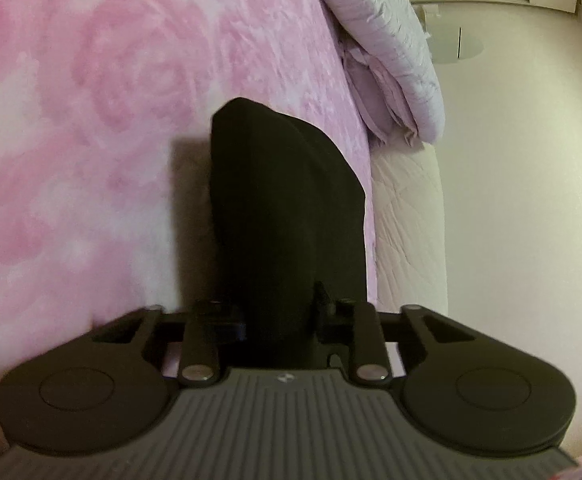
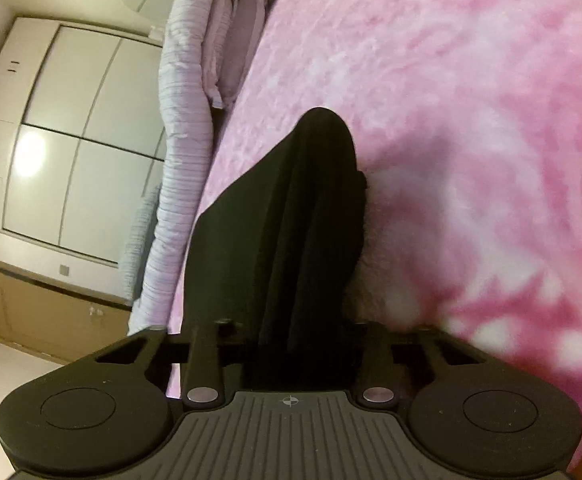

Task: Fold clothes
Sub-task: 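Lift the pants bundle off the bed with both grippers, then carry the held bundle with both grippers toward the stack of folded clothes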

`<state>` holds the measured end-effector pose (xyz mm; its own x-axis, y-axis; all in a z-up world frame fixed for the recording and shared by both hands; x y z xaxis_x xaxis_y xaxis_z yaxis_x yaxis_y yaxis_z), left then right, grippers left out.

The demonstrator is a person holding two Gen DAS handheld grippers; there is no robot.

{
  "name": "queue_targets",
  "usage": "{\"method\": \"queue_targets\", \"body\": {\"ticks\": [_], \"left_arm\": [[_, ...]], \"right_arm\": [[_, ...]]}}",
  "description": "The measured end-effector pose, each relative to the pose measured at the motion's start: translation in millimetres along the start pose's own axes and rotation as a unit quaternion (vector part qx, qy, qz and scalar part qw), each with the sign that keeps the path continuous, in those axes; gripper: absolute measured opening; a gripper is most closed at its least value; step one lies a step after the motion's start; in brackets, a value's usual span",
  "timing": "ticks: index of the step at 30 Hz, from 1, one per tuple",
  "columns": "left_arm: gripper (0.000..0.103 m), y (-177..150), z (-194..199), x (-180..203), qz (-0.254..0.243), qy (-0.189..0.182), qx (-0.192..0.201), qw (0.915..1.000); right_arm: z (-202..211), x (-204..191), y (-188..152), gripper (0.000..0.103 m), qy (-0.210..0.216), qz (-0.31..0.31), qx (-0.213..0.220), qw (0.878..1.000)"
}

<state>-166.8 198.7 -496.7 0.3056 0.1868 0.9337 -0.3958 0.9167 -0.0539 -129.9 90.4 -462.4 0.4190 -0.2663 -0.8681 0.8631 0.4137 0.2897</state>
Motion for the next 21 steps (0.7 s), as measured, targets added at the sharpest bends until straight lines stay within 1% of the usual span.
{"method": "queue_targets", "body": {"ticks": [2, 5, 7, 10, 12, 15, 17, 20, 21], "left_arm": [[0.017, 6, -3, 0, -0.004, -0.004, -0.014, 0.9999], [0.016, 13, -1, 3, -0.005, 0.007, -0.031, 0.9995], [0.016, 18, 7, 10, 0.023, 0.010, -0.030, 0.9992], [0.015, 27, 27, 38, 0.036, 0.013, -0.020, 0.9991], [0.015, 32, 51, 59, 0.048, 0.017, -0.009, 0.9987], [0.015, 39, 107, 95, 0.048, 0.038, 0.026, 0.9978], [0.015, 41, 148, 115, 0.056, 0.047, 0.059, 0.9956], [0.015, 39, 223, 139, 0.074, 0.047, 0.127, 0.9880], [0.015, 37, 251, 146, 0.079, 0.043, 0.155, 0.9838]], "right_arm": [[0, -2, -1, 0.024, 0.007, 0.000, 0.004, 1.000], [-1, -5, -1, 0.023, -0.002, -0.017, 0.007, 1.000], [0, -16, 2, 0.022, -0.012, -0.029, 0.002, 0.999], [-1, -52, 12, 0.021, -0.015, -0.038, -0.015, 0.999], [-4, -80, 20, 0.021, -0.014, -0.038, -0.033, 0.999], [-10, -128, 27, 0.021, -0.012, -0.039, -0.078, 0.996], [-16, -162, 32, 0.021, -0.006, -0.034, -0.120, 0.992], [-32, -220, 33, 0.021, 0.019, -0.009, -0.190, 0.981], [-40, -241, 32, 0.021, 0.032, 0.002, -0.214, 0.976]]}}
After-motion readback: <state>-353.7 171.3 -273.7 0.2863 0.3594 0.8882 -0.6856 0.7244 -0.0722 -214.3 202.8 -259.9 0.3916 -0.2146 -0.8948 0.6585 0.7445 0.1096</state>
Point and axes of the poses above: each gripper's, at about its wrist camera, not at the fingertips, and z roughly against the way its jaws point, x to its right, y to its top, the point moved 6 cm from there along -z, roughly the way its jaws point, and after that the axes turned 6 degrees about z, right-handed, at the moved point
